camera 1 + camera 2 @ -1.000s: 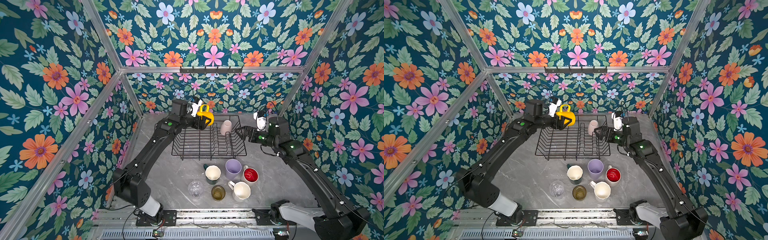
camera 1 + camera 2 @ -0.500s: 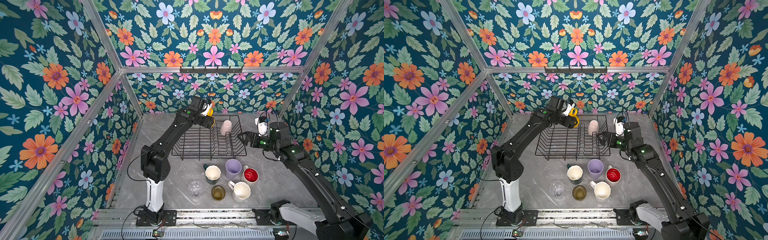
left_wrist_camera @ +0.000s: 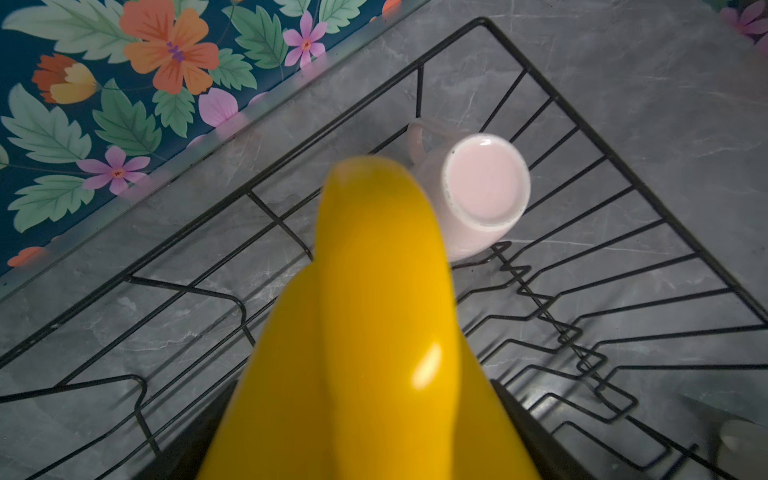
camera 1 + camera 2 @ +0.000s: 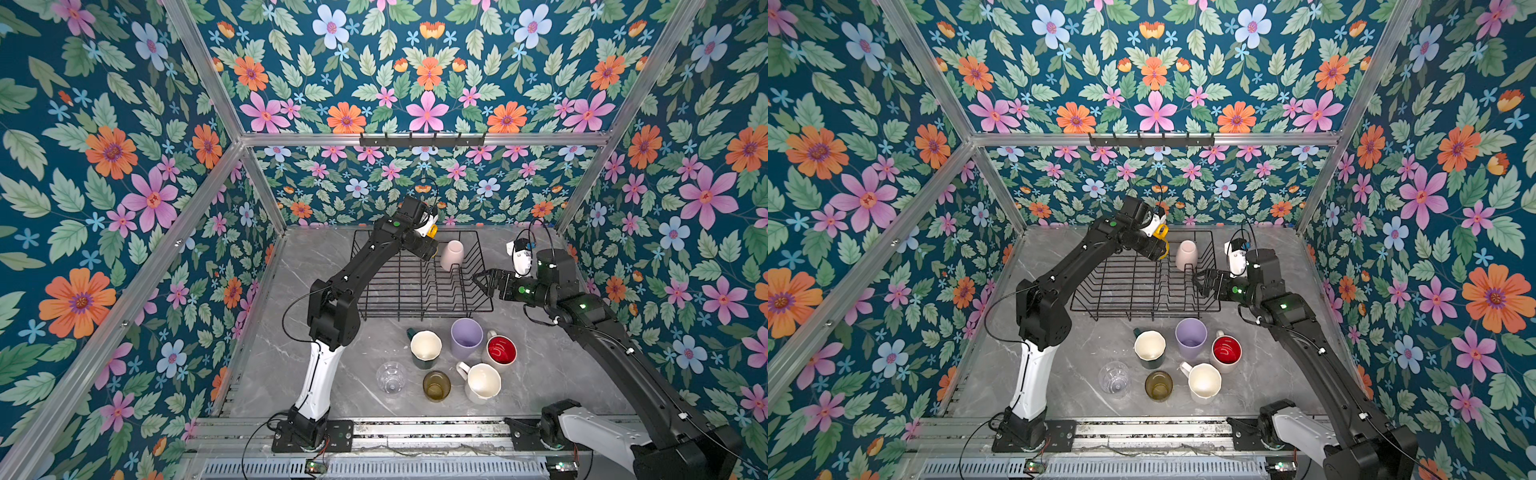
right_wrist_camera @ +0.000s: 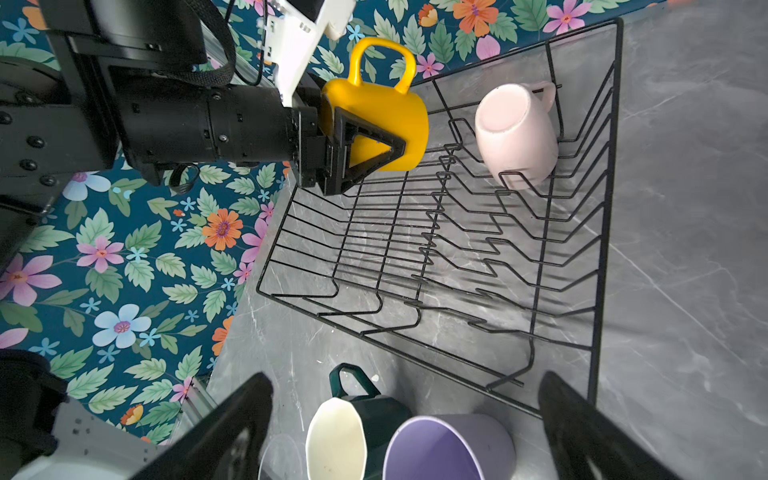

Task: Load the cups into the dish rack
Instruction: 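Carry the yellow mug with the left gripper over the rack while the right withdraws, then lower the yellow mug upside down into the rack beside the pink mug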

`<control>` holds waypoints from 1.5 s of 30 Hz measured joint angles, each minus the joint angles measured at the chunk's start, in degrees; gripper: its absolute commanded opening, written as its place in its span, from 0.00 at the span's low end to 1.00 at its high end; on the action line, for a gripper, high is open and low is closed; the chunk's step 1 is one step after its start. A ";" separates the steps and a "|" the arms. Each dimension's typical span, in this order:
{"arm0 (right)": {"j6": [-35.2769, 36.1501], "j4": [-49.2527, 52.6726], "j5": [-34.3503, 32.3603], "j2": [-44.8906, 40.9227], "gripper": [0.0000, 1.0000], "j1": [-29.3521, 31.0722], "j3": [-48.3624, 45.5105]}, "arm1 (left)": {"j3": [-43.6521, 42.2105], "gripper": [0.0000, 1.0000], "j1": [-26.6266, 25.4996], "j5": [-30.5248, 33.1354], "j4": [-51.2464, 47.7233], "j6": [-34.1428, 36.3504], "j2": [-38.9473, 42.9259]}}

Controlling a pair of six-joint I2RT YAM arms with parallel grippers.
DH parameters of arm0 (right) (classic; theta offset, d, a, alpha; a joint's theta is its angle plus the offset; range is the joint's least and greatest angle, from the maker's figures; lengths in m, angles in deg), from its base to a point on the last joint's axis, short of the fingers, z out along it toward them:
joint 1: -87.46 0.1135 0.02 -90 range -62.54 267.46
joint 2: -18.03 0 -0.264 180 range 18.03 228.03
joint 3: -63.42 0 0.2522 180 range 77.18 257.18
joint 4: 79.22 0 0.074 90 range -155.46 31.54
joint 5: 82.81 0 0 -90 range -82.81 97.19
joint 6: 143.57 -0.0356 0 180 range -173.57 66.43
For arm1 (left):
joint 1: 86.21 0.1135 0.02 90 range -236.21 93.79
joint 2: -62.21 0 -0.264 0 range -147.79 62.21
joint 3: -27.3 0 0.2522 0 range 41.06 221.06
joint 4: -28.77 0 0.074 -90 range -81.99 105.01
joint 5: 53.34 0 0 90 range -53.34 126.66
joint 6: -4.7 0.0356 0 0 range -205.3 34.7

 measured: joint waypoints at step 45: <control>-3.37 -3.08 3.06 1.22 0.99 0.00 -2.62 | -0.70 0.29 -2.62 2.47 6.19 4.07 -9.53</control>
